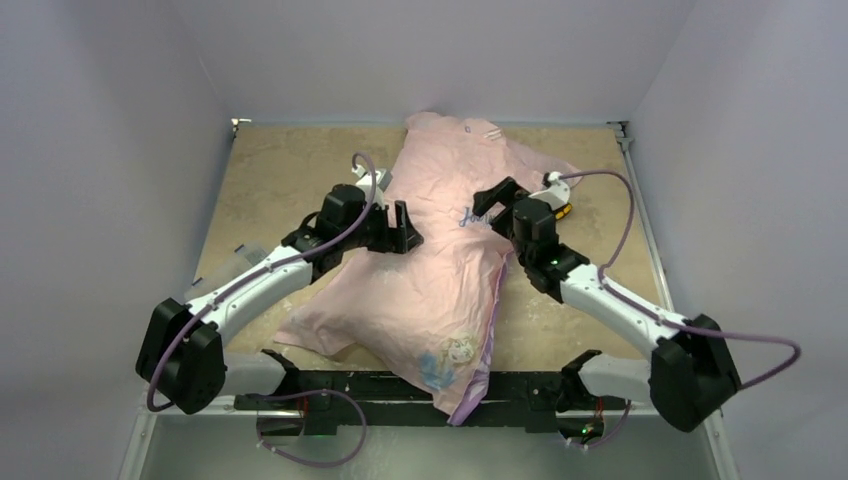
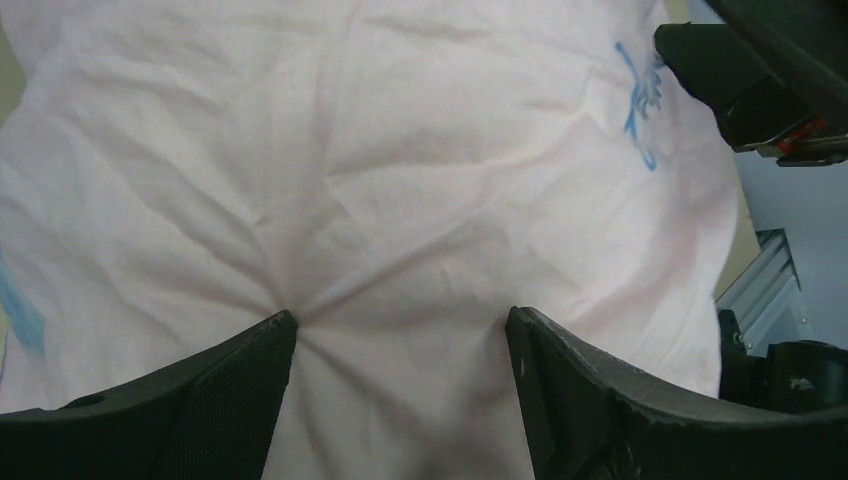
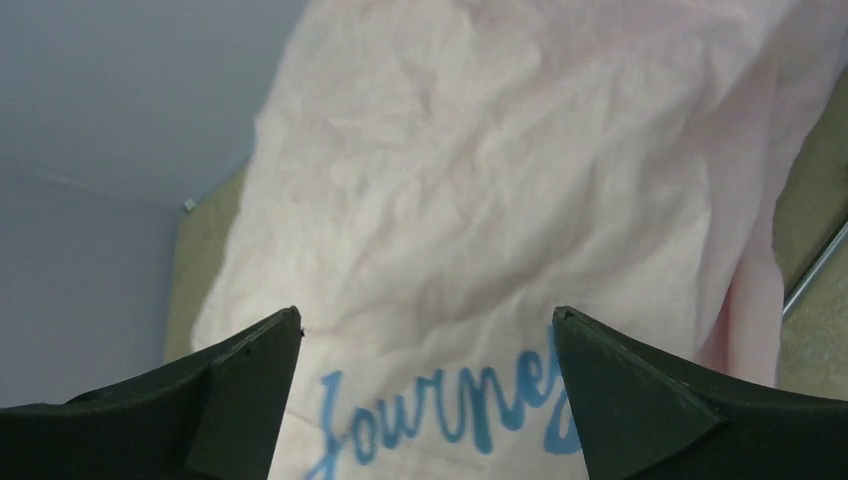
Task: Remove the pillowcase from the pillow
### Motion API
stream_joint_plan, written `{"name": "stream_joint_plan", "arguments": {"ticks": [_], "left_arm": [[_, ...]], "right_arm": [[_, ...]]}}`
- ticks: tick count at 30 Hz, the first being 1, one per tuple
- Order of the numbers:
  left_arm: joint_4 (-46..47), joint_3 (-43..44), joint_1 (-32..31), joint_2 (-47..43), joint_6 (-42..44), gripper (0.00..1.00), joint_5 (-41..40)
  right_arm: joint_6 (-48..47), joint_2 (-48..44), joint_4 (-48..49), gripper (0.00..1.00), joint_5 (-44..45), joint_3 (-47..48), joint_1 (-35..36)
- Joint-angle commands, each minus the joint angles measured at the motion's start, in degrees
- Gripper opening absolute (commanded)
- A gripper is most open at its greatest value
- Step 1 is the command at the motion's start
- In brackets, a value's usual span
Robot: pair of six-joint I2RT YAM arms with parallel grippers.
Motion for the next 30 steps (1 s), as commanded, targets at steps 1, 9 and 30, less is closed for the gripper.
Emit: {"name": "stream_joint_plan", "arguments": {"ticks": [1,9,30], "left_arm": [[0.25,-6.62,-0.03,-2.45,-0.45,0.77,0.47],[-6.28,-7.75,-0.03,-7.36,-2.05,0.78,-12.99],[-40.64,0.55,-0.04,-27.79,-19.93,0.80,-14.64]], "right_arm": [[-4.51,7.58,7.53,0.96,-10.76,-2.77,-0.04],[-9.55,16.81,13.80,0.63,-18.07,-2.11,2.17],[0.61,19.87,8.26,0.00,-10.07,3.97,13.43]]}}
